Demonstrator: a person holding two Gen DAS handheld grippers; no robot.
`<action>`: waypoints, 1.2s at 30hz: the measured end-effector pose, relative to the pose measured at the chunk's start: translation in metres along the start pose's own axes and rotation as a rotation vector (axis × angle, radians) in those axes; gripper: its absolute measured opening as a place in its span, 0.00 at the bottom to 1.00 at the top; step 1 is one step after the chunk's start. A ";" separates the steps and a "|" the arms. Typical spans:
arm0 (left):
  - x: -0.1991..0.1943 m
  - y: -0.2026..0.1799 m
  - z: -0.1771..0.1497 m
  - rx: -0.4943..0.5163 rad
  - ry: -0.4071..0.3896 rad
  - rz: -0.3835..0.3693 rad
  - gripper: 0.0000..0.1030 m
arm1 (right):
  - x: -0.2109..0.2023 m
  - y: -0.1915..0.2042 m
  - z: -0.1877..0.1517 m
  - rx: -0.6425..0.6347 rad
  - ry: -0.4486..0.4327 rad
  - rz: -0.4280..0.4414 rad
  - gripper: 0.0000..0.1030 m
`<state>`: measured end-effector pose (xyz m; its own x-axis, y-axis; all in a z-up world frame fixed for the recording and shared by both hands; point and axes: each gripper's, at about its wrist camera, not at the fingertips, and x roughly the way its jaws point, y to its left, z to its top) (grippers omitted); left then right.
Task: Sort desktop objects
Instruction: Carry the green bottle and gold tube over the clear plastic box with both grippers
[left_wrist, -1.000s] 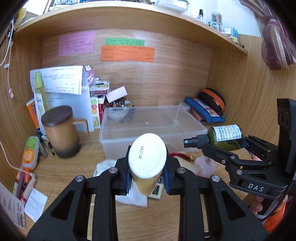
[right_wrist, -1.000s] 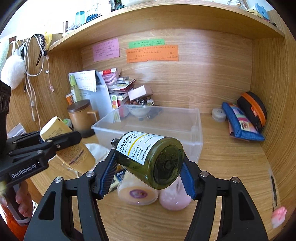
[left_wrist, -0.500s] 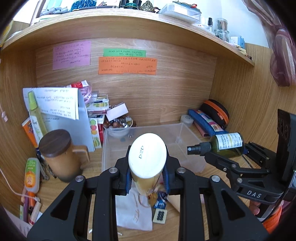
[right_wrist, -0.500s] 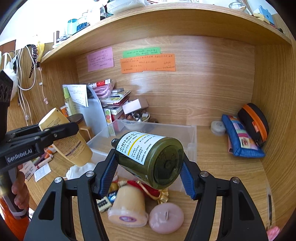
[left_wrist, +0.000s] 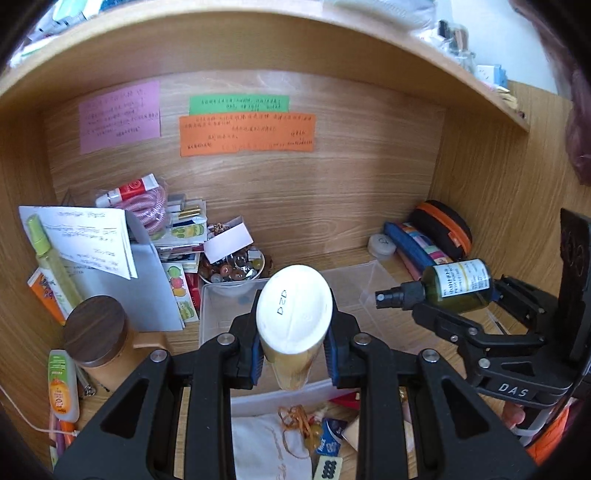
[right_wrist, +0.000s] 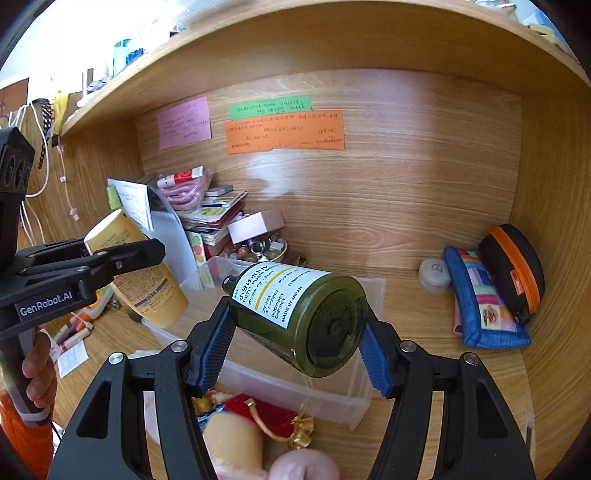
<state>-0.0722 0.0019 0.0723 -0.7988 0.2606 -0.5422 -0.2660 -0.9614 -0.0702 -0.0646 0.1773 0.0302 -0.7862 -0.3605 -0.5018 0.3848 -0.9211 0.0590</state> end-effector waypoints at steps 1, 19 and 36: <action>0.003 0.001 0.001 -0.001 0.007 -0.002 0.25 | 0.003 -0.003 0.002 -0.007 0.007 -0.002 0.58; 0.095 0.034 0.006 -0.034 0.160 0.072 0.25 | 0.103 -0.018 0.001 -0.087 0.272 0.031 0.58; 0.134 0.046 -0.006 -0.026 0.242 0.109 0.25 | 0.167 -0.012 -0.001 -0.209 0.532 -0.003 0.58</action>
<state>-0.1879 -0.0077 -0.0083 -0.6691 0.1292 -0.7318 -0.1689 -0.9854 -0.0196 -0.2005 0.1277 -0.0550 -0.4565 -0.1846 -0.8704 0.5130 -0.8538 -0.0880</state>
